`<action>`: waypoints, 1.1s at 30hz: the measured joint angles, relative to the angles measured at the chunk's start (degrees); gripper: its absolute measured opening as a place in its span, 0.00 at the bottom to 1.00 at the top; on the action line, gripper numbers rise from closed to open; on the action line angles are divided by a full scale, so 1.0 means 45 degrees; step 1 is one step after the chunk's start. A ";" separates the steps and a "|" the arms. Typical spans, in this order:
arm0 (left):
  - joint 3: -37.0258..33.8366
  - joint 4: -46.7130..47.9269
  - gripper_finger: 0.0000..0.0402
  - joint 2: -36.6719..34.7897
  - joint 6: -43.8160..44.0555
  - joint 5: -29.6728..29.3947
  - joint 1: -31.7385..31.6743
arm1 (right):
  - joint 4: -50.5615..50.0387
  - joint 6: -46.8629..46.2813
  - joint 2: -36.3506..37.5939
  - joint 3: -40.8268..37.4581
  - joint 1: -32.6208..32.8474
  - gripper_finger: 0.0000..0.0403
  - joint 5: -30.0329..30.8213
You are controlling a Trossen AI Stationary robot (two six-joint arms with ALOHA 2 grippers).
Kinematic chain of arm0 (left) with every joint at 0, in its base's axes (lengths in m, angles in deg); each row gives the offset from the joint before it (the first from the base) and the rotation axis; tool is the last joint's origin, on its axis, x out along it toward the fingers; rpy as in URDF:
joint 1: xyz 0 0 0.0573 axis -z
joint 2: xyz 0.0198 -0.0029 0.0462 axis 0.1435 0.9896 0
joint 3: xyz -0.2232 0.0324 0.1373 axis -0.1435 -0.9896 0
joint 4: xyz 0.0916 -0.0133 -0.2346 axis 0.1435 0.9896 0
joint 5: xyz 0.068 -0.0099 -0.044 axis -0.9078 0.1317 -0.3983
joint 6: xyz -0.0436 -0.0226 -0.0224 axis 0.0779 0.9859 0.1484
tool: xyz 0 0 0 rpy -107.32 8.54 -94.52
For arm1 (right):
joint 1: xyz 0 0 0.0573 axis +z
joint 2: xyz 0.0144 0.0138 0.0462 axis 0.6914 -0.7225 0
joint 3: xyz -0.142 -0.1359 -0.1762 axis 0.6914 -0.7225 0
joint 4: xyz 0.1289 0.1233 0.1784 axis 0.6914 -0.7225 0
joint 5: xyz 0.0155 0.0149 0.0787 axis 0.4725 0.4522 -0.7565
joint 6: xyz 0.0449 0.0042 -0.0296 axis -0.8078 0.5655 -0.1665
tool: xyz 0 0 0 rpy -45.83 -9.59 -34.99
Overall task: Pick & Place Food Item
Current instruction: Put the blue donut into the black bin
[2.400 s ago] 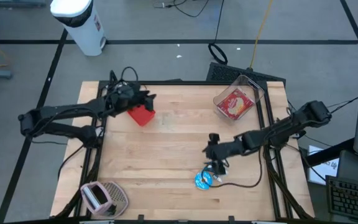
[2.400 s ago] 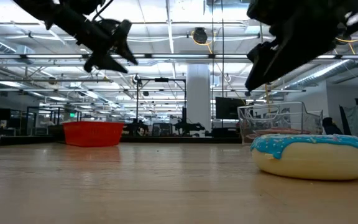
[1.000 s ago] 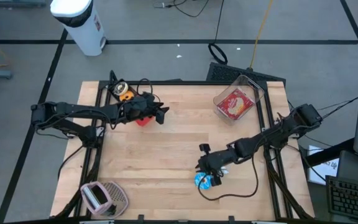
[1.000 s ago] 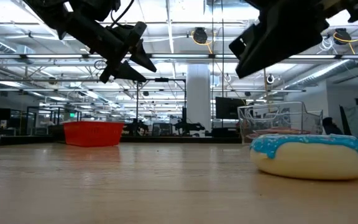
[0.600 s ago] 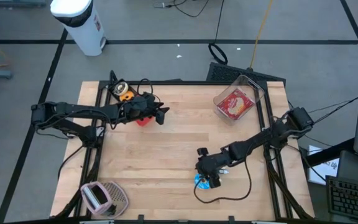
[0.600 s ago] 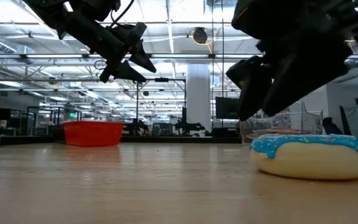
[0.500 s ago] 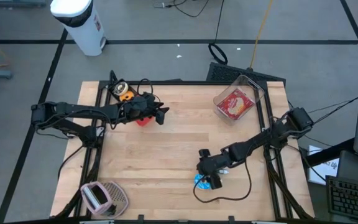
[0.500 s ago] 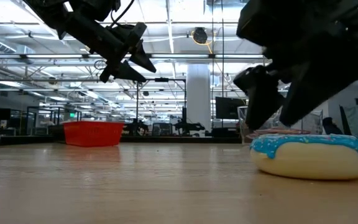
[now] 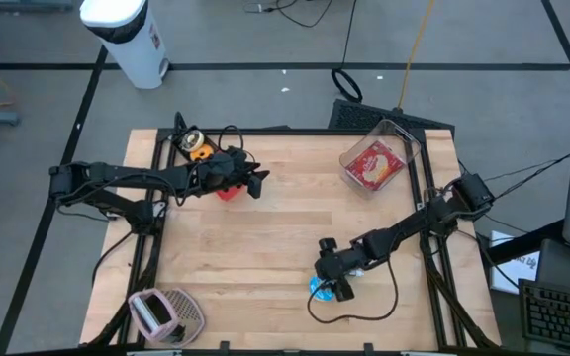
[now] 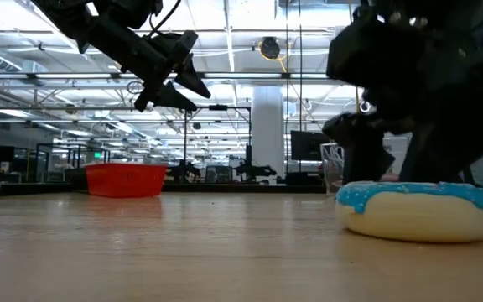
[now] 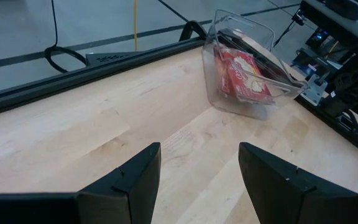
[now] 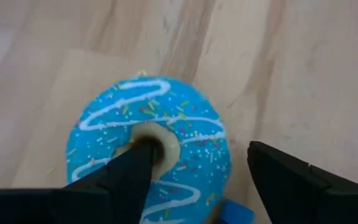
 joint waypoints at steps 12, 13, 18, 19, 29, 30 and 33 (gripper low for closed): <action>0.0000 -0.0007 0.54 0.0000 0.0099 -0.0003 0.0000 | 0.0326 0.0085 -0.0476 -0.0005 -0.0107 0.34 -0.0005; 0.0000 -0.0005 0.54 0.0000 0.0103 -0.0002 0.0000 | 0.0317 0.0085 -0.0476 -0.0005 -0.0162 0.30 -0.0029; 0.0000 -0.0005 0.54 0.0000 0.0178 0.0000 0.0018 | 0.0624 0.0673 -0.0271 -0.0010 -0.0420 0.15 0.0011; 0.0000 -0.0006 0.54 0.0000 0.0203 0.0000 0.0032 | 0.0737 0.0991 -0.0113 -0.0014 -0.0520 0.12 0.0112; 0.0000 -0.0125 0.54 0.0000 0.0123 -0.0002 0.0470 | 0.1142 0.3879 0.1917 -0.0034 -0.1654 0.07 0.3796; 0.0000 -0.0141 0.54 0.0005 0.0070 -0.0007 0.0541 | 0.1134 0.4092 0.1988 -0.0034 -0.1778 0.07 0.4401; 0.0000 -0.0137 0.54 0.0004 -0.0158 -0.0005 0.0683 | 0.0932 0.4494 0.2105 -0.0044 -0.2155 0.08 0.5876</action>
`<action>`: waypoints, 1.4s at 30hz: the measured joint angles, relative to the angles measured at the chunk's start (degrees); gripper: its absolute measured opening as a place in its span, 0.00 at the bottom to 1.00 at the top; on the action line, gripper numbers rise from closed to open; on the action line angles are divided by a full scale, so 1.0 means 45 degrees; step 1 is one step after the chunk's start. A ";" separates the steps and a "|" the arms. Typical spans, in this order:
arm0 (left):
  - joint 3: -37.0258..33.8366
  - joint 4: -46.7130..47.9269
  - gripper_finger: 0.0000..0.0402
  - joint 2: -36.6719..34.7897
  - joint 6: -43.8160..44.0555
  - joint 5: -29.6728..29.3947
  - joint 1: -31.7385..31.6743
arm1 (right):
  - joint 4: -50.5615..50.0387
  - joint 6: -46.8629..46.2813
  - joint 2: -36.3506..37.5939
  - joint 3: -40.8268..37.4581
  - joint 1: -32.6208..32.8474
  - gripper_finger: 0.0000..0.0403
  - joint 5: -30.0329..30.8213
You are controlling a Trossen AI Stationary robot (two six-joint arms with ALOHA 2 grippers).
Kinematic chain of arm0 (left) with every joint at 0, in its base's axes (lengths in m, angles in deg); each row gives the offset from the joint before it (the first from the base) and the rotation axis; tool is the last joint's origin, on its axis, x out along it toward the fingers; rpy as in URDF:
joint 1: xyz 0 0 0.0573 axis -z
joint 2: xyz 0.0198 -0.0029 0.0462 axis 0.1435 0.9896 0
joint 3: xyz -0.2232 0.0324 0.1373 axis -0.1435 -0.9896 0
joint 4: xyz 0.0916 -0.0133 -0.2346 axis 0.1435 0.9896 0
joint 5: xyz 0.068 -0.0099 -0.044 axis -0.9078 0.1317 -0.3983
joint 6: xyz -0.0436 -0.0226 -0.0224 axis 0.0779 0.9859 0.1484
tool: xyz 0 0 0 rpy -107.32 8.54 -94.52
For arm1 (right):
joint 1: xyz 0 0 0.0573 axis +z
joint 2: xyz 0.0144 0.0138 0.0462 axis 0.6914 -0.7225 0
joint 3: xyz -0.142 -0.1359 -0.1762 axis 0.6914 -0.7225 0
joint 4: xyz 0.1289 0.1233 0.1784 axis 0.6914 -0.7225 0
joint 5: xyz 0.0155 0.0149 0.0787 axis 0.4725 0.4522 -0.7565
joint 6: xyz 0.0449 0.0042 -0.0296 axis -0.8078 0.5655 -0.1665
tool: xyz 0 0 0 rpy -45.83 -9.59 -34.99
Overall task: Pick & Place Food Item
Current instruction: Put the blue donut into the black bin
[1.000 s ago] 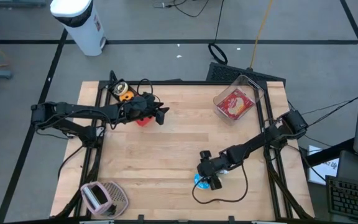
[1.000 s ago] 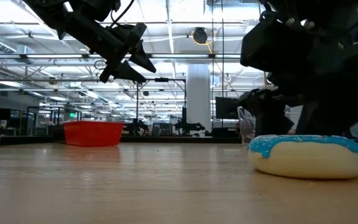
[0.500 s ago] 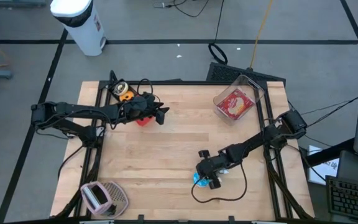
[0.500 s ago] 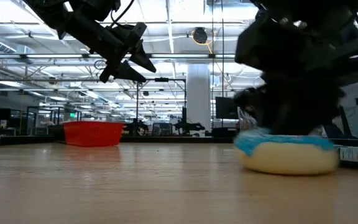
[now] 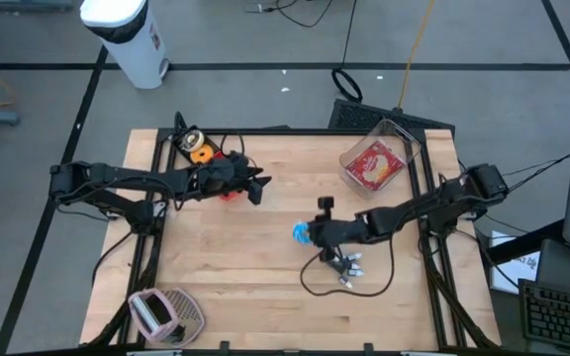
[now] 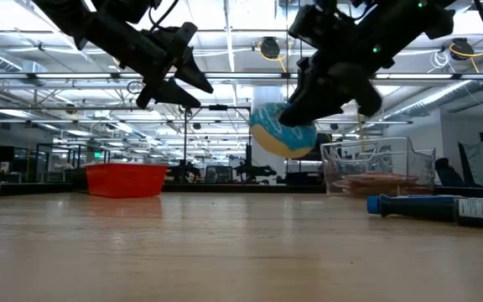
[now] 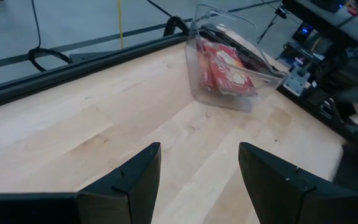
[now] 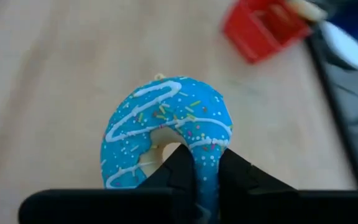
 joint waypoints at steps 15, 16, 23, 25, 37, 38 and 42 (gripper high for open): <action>0.0000 0.0916 0.54 -0.2009 -0.2627 -0.0936 -0.0380 | -0.0438 -0.1455 0.2286 -0.2651 -0.3277 0.05 0.0407; -0.0012 0.1133 0.54 -0.2248 -0.2803 -0.0927 -0.0474 | -0.0141 -0.1283 0.2712 -0.2991 -0.3502 0.05 0.0411; -0.0435 0.0919 0.54 -0.2822 -0.3381 -0.0969 -0.0973 | 0.5845 0.0359 0.5362 -0.5548 -0.5016 0.05 -0.2100; -0.0982 0.0095 0.54 -0.2818 -0.3378 -0.0765 -0.1004 | 0.7724 0.0513 0.5548 -0.6188 -0.5318 0.05 -0.3160; -0.2749 -0.7171 0.54 -0.0185 -0.1000 0.0983 -0.0299 | 1.0869 0.2172 0.4127 -0.5285 -0.5640 0.05 -0.4256; -0.2632 -0.7368 0.54 0.0105 -0.0994 0.0981 -0.0164 | 1.0858 0.2176 0.3903 -0.5153 -0.5565 0.05 -0.4254; -0.1973 -0.7885 0.54 0.1209 -0.0993 0.1142 0.0341 | 1.0857 0.2417 0.3002 -0.4752 -0.5288 0.05 -0.4245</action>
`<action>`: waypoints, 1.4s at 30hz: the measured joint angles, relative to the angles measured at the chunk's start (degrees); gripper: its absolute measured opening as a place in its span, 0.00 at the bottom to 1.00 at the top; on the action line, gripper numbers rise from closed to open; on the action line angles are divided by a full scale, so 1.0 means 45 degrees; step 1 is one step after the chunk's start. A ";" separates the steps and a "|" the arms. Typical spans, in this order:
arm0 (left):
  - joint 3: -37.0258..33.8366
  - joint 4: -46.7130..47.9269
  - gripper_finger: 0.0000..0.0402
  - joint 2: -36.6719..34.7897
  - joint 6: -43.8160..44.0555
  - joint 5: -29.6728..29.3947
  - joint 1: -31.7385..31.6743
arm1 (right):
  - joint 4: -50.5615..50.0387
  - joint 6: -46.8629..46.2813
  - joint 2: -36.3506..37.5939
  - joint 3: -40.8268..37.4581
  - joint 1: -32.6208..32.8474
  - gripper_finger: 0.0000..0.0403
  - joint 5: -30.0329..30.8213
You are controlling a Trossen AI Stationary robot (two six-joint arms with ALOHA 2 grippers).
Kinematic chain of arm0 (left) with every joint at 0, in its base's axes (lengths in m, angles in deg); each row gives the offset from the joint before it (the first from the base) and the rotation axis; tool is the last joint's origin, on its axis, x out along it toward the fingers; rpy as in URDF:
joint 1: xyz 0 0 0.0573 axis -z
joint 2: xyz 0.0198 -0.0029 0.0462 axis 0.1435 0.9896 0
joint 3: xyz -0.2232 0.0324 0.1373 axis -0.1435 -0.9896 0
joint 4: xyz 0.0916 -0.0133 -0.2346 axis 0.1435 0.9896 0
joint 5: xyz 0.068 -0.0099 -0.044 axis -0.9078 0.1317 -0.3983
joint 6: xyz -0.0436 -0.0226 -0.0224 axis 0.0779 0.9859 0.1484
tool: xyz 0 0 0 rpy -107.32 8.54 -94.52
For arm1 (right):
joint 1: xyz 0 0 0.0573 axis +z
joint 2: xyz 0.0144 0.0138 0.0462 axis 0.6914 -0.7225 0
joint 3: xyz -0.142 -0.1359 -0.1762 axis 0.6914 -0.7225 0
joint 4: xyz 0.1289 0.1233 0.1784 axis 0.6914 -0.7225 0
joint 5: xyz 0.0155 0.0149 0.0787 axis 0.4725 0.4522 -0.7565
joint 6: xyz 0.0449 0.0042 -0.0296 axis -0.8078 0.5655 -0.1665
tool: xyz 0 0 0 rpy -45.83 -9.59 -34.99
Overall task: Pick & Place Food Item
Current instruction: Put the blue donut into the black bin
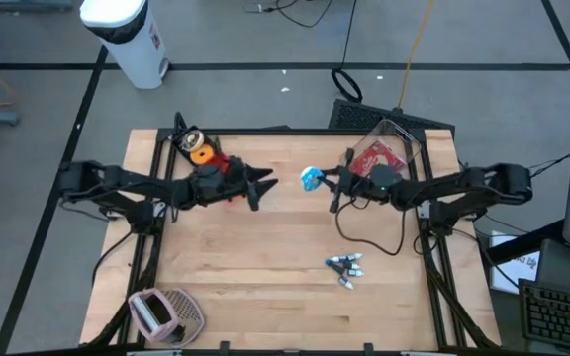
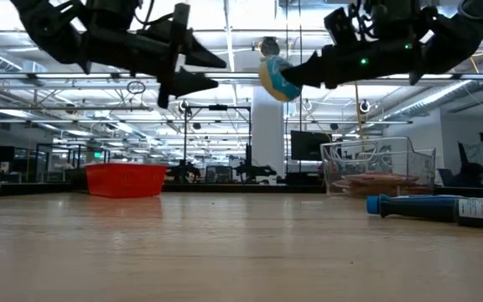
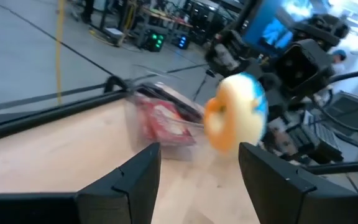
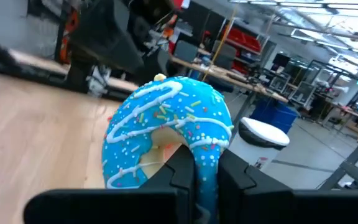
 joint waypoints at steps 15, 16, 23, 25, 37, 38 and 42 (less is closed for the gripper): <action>0.2389 -0.0001 0.54 0.2760 -0.0458 0.0033 0.0610 | 0.1090 0.2189 -0.1488 0.0464 0.0898 0.06 0.1719; 0.2475 -0.0069 0.54 0.2843 -0.0596 0.0033 0.0654 | 0.1068 0.2177 -0.1488 0.0463 0.0891 0.06 0.1721; 0.2488 -0.0020 0.54 0.2866 -0.0693 -0.0025 0.0645 | 0.1167 0.2092 -0.1488 0.0463 0.0932 0.06 0.1667; 0.2488 -0.0059 0.54 0.2866 -0.0714 -0.0030 0.0639 | 0.1270 0.2087 -0.1488 0.0463 0.0966 0.06 0.1665; 0.2488 0.0002 0.48 0.2865 -0.0672 -0.0357 0.0652 | 0.1446 0.1858 -0.1488 0.0453 0.1098 0.06 0.0945; 0.2488 0.0002 0.44 0.2861 -0.0655 -0.0365 0.0652 | 0.1436 0.1844 -0.1488 0.0453 0.1093 0.06 0.0846; 0.2488 0.0002 0.26 0.2861 -0.0699 -0.0360 0.0652 | 0.1413 0.1517 -0.1488 0.0453 0.1098 0.07 0.0950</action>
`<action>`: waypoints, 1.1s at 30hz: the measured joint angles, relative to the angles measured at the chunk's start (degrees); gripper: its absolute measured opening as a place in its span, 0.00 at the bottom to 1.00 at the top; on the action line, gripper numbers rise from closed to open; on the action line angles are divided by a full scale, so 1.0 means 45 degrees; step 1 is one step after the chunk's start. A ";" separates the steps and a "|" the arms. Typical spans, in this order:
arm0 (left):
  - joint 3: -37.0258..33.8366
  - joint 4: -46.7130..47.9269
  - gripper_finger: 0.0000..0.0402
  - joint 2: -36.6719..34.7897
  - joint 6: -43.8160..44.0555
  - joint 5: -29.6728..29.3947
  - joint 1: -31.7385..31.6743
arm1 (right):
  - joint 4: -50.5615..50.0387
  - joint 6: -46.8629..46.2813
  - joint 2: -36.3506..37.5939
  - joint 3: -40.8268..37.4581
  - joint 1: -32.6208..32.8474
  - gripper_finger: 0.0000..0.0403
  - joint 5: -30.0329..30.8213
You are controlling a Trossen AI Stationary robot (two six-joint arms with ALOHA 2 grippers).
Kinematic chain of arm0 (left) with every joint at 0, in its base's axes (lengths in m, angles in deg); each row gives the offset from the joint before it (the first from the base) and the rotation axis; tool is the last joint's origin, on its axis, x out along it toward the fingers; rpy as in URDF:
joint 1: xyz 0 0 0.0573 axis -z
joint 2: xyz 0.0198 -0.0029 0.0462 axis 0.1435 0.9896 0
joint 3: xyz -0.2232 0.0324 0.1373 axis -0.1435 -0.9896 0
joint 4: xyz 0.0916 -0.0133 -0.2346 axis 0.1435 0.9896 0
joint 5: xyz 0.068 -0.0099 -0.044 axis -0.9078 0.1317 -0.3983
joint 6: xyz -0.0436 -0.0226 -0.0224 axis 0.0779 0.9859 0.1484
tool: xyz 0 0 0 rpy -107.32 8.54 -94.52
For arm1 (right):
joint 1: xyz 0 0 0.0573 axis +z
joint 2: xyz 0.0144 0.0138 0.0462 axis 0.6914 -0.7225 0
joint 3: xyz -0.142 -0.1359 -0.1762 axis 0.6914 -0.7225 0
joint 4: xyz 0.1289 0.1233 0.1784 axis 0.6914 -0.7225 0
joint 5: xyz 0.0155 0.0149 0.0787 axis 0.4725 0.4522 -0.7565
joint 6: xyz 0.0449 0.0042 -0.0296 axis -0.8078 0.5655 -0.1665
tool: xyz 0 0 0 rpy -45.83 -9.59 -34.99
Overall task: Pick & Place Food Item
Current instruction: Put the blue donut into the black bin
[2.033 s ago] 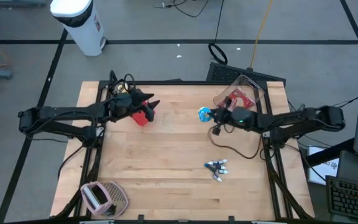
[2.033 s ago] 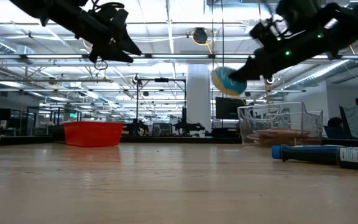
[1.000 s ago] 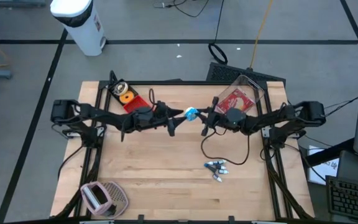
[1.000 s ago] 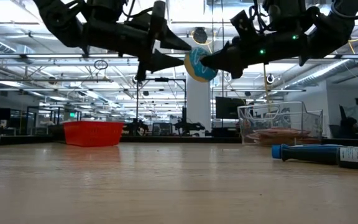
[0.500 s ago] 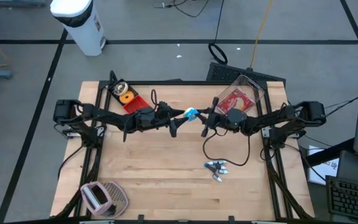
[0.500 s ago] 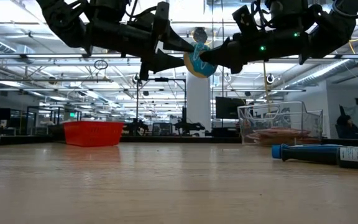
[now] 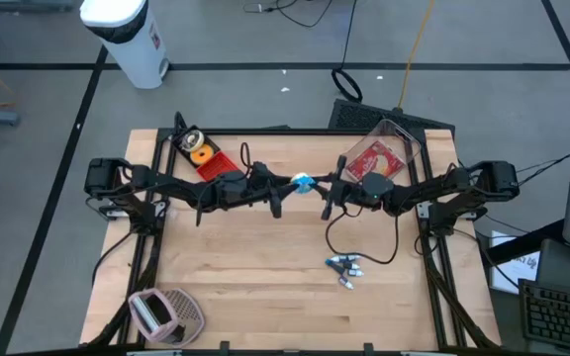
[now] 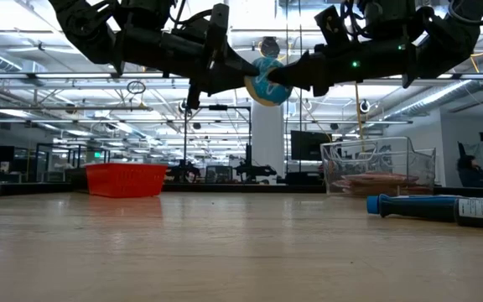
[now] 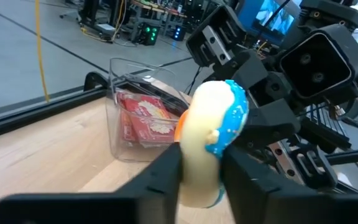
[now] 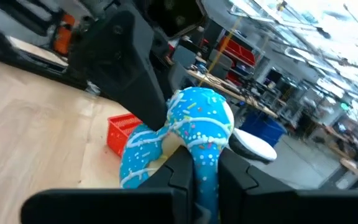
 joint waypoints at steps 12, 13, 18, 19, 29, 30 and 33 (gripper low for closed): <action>-0.0015 0.2796 0.08 -0.2140 0.0362 0.0527 -0.1039 | 0.0071 -0.1151 0.0401 0.0000 0.0228 0.46 0.0386; -0.0015 0.3319 0.08 -0.2481 0.0332 0.0412 -0.1161 | 0.0098 -0.1167 0.0457 0.0000 0.0266 0.48 0.0371; -0.0015 0.5569 0.02 -0.4081 -0.0064 -0.0151 -0.1702 | 0.0010 -0.1145 0.0592 0.0000 0.0355 0.58 0.0371; -0.0015 0.6042 0.02 -0.4416 -0.0097 -0.0136 -0.1840 | -0.0028 -0.1145 0.0593 0.0000 0.0351 0.59 0.0379; -0.0024 1.2522 0.02 -0.7460 -0.0058 0.0064 -0.4438 | -0.0466 -0.1057 0.0583 0.0000 0.0316 0.59 0.0391; -0.0024 1.2838 0.02 -0.7650 -0.0051 0.0100 -0.4728 | -0.0469 -0.1014 0.0583 0.0000 0.0316 0.59 0.0390; -0.0024 1.3813 0.03 -0.8102 -0.0142 0.0235 -0.5647 | -0.0471 -0.1009 0.0583 0.0000 0.0311 0.59 0.0393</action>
